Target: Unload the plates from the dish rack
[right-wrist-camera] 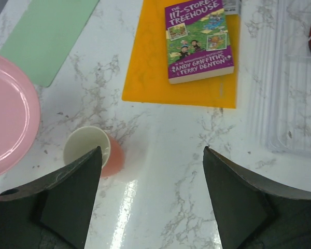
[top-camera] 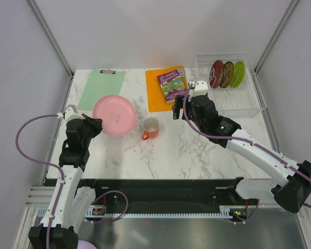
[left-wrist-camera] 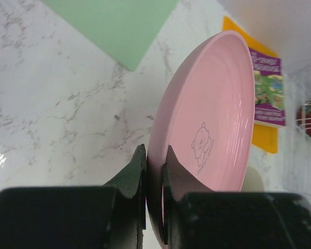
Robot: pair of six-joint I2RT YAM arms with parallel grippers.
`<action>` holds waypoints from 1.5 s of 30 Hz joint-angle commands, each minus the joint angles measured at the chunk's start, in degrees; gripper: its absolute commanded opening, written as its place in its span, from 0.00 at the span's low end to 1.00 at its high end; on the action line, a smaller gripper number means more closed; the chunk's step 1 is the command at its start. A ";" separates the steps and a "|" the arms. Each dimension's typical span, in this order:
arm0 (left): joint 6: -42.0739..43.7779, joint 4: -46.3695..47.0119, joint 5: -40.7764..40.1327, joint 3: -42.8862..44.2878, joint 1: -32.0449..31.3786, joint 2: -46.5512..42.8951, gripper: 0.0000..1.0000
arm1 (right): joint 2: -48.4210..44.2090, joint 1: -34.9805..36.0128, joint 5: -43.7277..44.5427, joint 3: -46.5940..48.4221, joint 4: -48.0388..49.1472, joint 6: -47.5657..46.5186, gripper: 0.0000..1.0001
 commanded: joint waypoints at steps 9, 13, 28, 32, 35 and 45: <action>-3.35 -4.32 -11.10 -4.51 0.22 7.22 0.02 | -3.57 -3.77 2.73 -5.65 -1.84 -1.77 0.86; -2.39 0.24 -8.65 -6.71 0.22 9.33 0.02 | -3.57 -4.39 2.20 -6.18 -2.02 -2.03 0.86; -1.07 3.06 -7.41 -7.68 0.22 14.36 0.71 | -2.17 -9.13 3.51 -5.57 -2.64 -4.75 0.88; -0.98 1.57 -7.41 -7.77 0.22 11.89 0.78 | -0.41 -10.72 3.51 -4.16 -2.55 -6.24 0.88; -0.46 -0.27 -7.67 -6.89 0.22 11.18 0.79 | 1.96 -12.12 8.24 -1.88 -2.64 -9.22 0.89; 4.55 4.45 3.21 -2.41 0.22 6.44 0.82 | 23.64 -27.58 19.17 19.72 -1.41 -12.41 0.89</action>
